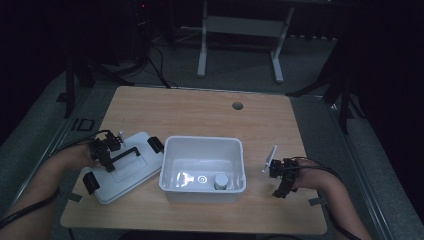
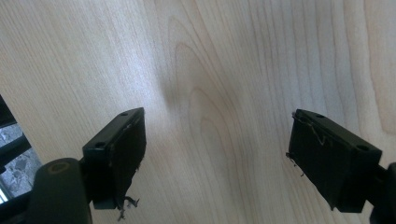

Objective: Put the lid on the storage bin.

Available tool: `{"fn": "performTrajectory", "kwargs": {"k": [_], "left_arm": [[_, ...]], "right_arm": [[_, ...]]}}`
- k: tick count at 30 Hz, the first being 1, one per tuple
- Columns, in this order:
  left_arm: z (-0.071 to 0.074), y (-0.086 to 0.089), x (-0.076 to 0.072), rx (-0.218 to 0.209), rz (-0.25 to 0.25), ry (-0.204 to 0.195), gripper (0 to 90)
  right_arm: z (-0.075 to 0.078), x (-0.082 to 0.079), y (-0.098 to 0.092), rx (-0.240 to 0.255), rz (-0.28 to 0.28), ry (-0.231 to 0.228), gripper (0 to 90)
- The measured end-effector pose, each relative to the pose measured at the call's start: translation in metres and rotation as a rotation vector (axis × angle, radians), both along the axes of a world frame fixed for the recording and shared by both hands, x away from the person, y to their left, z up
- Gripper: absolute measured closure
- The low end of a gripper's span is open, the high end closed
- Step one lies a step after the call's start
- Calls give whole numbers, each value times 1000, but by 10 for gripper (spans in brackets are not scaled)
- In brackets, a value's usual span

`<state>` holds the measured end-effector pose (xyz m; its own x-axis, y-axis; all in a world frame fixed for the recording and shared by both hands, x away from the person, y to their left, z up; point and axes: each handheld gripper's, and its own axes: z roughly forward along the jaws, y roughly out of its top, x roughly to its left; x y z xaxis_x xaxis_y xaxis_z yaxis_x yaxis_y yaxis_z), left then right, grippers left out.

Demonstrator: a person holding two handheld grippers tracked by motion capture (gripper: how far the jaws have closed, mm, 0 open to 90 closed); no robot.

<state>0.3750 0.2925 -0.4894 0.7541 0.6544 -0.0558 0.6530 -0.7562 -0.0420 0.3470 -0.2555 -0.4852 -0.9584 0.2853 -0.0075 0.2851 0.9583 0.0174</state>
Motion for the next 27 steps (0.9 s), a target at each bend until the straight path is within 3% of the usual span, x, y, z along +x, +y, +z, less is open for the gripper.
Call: {"fn": "performTrajectory", "kwargs": {"k": [4, 8, 27], "left_arm": [[6, 2, -1, 0, -8, -3, 835], [19, 4, -4, -44, -15, -19, 835], [67, 11, -16, -56, -47, -71, 834]], "right_arm": [[0, 0, -1, 1, -6, -1, 186], [-1, 0, -1, 5, -4, -1, 186], [3, 0, -2, 1, -7, -3, 186]]}}
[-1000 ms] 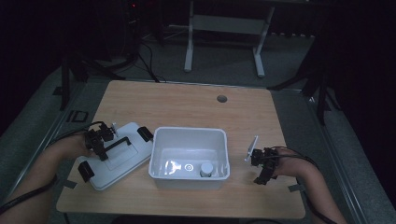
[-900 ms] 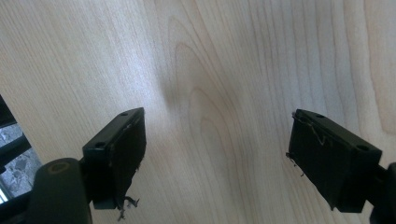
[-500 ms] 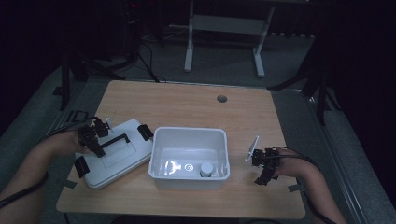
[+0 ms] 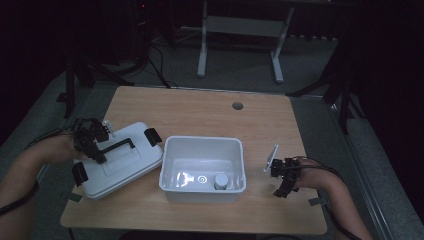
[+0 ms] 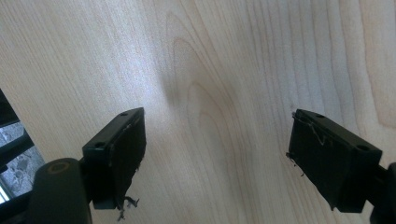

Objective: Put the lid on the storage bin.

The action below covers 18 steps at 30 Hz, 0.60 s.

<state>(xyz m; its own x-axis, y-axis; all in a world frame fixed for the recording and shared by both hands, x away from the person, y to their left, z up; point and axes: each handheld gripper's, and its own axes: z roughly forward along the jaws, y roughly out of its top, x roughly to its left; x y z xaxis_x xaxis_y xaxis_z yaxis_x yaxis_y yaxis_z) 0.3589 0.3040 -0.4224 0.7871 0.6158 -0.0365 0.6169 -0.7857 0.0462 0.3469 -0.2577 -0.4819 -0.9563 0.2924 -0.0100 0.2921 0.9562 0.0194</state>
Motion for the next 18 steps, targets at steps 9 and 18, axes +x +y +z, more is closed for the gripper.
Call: {"fn": "performTrajectory", "kwargs": {"k": [9, 18], "left_arm": [[27, 4, -5, -8, -8, -35, 834], [53, -4, -8, 17, -34, -78, 834]], "right_arm": [[0, 1, 1, 0, 2, 3, 186], [4, 2, 2, 2, -2, -4, 186]]}}
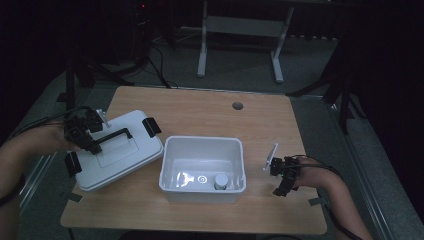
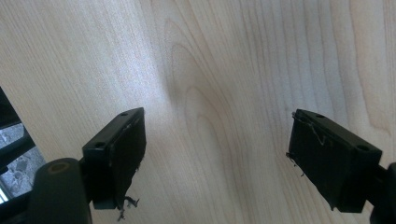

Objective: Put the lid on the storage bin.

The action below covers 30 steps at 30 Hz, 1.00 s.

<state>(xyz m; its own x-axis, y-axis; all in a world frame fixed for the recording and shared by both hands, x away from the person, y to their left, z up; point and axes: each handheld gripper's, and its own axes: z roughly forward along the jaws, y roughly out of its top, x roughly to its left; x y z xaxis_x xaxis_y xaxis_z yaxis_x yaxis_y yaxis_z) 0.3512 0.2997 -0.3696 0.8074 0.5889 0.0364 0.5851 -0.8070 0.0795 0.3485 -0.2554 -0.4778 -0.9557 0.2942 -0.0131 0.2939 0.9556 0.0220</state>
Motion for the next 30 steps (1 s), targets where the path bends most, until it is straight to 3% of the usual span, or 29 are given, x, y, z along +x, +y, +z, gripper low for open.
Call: {"fn": "performTrajectory", "kwargs": {"k": [4, 10, 14, 23, 24, 30], "left_arm": [[15, 1, -2, -16, 6, -28, 834], [31, 1, -3, 14, 5, -50, 834], [43, -3, -5, -6, -13, -70, 834], [46, -40, -4, -11, -108, -73, 834], [45, -52, -3, -12, -136, -70, 834], [45, -81, 0, -30, -199, -71, 834]], "right_arm": [[-2, 0, 0, -1, 4, 2, 186], [-3, 0, 1, -1, 1, 5, 187], [-3, 0, 1, -3, 4, 3, 187], [-2, 1, 4, 4, 9, 1, 186], [-2, 1, 4, 4, 7, 1, 187], [-3, 0, 2, 7, 3, 0, 187]]}}
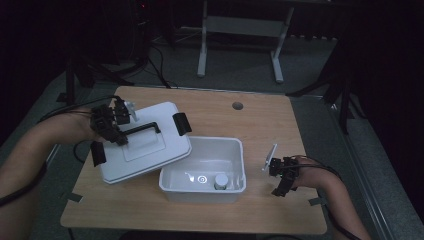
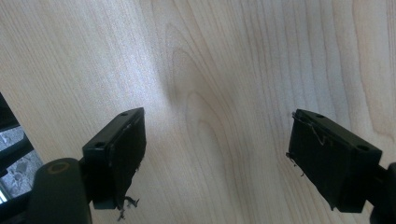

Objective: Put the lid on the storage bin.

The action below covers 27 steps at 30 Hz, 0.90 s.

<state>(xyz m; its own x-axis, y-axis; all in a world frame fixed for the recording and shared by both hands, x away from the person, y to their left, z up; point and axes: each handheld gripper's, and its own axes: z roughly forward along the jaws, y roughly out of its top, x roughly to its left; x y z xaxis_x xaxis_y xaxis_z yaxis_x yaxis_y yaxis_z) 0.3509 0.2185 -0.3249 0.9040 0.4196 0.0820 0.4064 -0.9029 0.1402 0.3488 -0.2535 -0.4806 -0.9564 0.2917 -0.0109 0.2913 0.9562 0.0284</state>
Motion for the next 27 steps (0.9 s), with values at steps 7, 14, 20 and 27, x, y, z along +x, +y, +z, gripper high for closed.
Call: {"fn": "performTrajectory", "kwargs": {"k": [7, 14, 20, 27], "left_arm": [[2, -29, 1, -11, -68, 5, 834], [-3, -62, 1, -2, -150, 28, 834], [-2, -84, 0, -12, -206, 26, 834], [-4, -106, -1, -16, -256, 27, 834]], "right_arm": [[-1, 0, -1, -2, 1, 0, 186], [-3, -1, -3, -2, 0, 1, 186], [-3, -2, -4, -6, -4, 2, 186], [-3, -2, -5, -7, -2, 4, 186]]}}
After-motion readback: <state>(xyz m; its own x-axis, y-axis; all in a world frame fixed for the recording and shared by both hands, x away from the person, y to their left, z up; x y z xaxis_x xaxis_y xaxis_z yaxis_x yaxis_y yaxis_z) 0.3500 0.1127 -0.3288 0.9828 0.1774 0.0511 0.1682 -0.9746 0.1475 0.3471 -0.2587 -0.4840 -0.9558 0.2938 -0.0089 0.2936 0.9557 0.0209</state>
